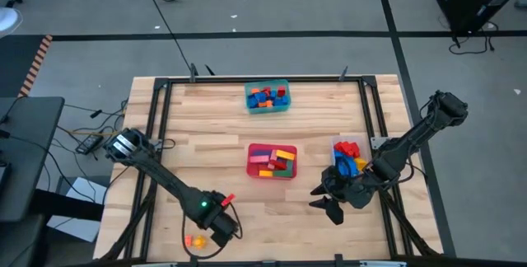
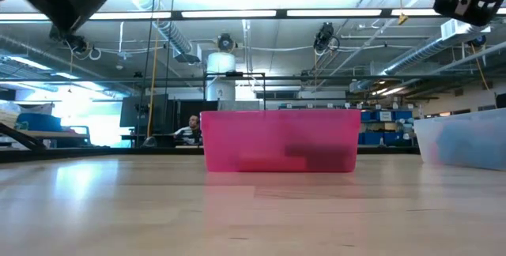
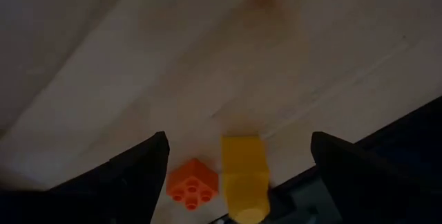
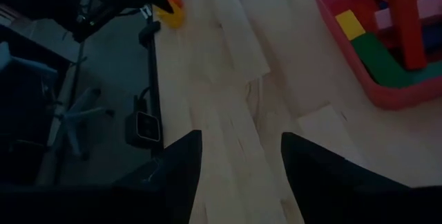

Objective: Sort blocks by size
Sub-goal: Put the yellow 1 stud game piece into the transparent bin

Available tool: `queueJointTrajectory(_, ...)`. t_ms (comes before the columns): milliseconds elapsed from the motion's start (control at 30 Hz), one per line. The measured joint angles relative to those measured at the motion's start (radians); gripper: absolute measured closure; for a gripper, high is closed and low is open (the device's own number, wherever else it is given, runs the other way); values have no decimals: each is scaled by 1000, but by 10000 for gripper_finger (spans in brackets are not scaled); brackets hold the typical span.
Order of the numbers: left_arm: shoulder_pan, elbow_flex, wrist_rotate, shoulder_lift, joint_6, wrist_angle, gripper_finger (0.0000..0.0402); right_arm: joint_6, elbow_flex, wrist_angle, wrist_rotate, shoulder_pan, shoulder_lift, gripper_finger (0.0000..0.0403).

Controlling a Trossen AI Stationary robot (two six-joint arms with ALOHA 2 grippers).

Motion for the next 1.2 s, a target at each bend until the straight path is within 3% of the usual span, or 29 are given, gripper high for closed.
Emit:
queueJointTrajectory(433, -73, -98, 43, 0, -122, 183, 42, 0, 0, 9, 0, 0, 0, 190)
queueJointTrajectory(867, -154, -108, 24, 4, -235, 204, 43, -1, 0, 11, 15, -3, 0, 190)
queueJointTrajectory(1200, -166, -108, 17, 49, -249, 255, 95, -1, 0, 12, 27, -3, 0, 190)
